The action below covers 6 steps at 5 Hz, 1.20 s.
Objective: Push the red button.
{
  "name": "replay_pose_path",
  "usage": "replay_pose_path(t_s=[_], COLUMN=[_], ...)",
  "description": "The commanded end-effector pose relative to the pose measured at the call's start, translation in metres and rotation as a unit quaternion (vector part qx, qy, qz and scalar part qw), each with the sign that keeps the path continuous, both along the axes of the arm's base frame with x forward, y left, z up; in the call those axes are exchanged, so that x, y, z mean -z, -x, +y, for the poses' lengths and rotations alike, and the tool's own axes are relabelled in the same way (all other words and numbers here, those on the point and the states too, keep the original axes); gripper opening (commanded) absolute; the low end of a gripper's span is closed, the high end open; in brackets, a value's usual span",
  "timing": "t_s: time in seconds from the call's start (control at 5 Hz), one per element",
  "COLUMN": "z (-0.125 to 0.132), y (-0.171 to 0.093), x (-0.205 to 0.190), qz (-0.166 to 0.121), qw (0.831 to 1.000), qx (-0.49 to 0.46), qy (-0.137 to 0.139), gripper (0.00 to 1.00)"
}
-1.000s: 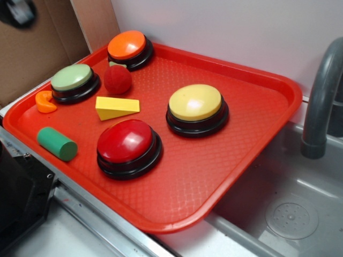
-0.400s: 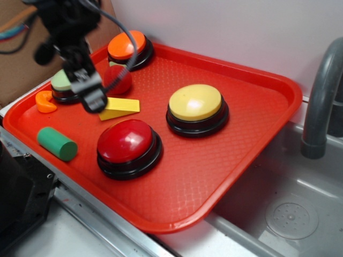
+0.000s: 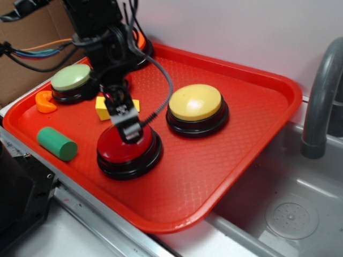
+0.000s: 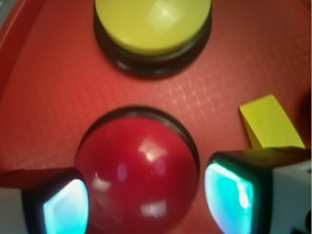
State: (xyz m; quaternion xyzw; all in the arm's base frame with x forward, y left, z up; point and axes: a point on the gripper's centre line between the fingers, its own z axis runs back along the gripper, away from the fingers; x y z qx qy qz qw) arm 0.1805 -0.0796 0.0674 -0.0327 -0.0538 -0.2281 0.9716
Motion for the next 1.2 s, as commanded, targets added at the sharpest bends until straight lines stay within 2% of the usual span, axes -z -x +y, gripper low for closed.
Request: replay_pose_path(t_s=[0.0,0.4,0.6,0.8,1.0], z=[-0.009,-0.009,0.005,0.010,0.006], y=[0.010,0.010,0.020,0.020,0.019], x=[0.007,0.007,0.034,0.035,0.016], qz=[0.021,0.021,0.031,0.026,0.006], qw=[0.999,0.999,0.999,0.998,0.999], qx=[-0.007,-0.007,-0.021,-0.035,-0.030], qy=[-0.049,-0.049,-0.039,-0.038,-0.043], gripper=[1.00,1.00,1.00,1.00,1.00])
